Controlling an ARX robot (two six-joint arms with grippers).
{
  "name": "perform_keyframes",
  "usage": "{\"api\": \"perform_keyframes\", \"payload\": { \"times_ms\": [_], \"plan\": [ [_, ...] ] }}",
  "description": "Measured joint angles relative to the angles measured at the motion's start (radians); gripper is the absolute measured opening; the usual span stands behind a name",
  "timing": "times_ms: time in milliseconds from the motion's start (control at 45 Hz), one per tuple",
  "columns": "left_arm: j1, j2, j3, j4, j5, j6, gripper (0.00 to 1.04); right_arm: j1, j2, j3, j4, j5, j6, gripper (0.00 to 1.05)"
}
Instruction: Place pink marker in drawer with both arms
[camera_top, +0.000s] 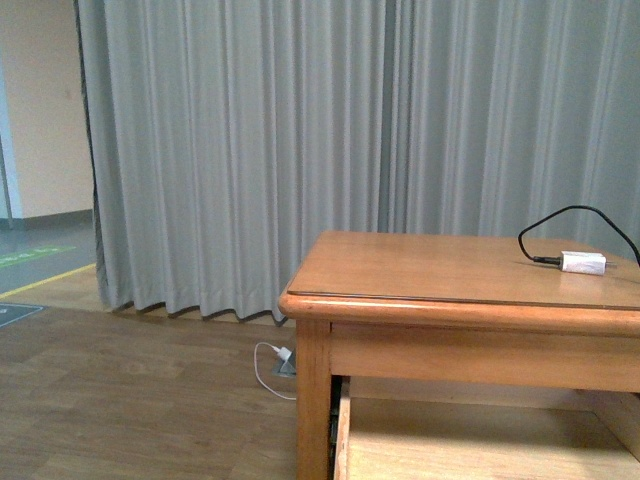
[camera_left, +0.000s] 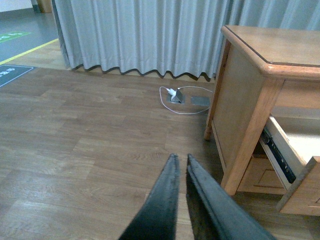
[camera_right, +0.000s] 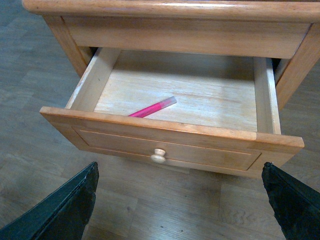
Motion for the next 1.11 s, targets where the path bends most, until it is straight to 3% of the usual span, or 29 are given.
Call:
{"api": "perform_keyframes", "payload": {
  "times_ms": [44, 333, 467, 1111],
  "plan": [
    [0.000, -0.010, -0.011, 0.000, 0.000, 0.000, 0.04, 0.000, 0.000, 0.000, 0.000, 0.000, 0.000, 0.96],
    [0.000, -0.075, -0.066, -0.002, 0.000, 0.002, 0.04, 0.000, 0.000, 0.000, 0.000, 0.000, 0.000, 0.96],
    [0.000, -0.199, -0.082, -0.121, 0.000, 0.002, 0.04, 0.000, 0.000, 0.000, 0.000, 0.000, 0.000, 0.96],
    [0.000, -0.272, -0.127, -0.121, 0.000, 0.004, 0.04, 0.000, 0.000, 0.000, 0.000, 0.000, 0.000, 0.96]
  ]
}}
